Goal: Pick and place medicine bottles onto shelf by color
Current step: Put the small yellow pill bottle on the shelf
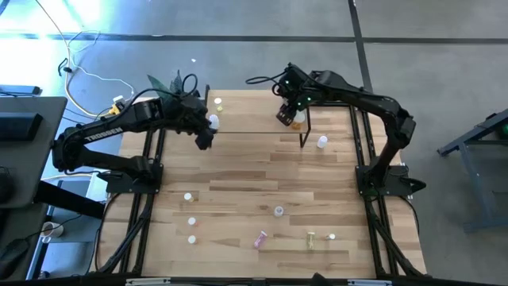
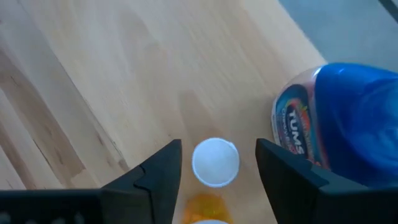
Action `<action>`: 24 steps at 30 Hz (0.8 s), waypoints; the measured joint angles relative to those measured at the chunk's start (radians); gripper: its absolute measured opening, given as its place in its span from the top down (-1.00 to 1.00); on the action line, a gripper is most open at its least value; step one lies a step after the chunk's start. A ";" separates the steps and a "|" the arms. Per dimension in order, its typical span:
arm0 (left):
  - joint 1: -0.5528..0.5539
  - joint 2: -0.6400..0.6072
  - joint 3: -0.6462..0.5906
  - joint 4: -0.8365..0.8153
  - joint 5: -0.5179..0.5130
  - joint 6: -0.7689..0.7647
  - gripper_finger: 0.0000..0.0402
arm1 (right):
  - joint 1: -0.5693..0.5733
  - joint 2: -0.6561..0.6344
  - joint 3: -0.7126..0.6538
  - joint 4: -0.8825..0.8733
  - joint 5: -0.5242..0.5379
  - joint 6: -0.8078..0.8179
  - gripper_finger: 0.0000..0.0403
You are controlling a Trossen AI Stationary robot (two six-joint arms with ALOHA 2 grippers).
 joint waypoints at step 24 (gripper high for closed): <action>-0.585 -0.090 -0.138 -0.316 -0.052 -0.476 0.00 | 0.036 -0.231 0.001 0.098 0.005 0.165 0.02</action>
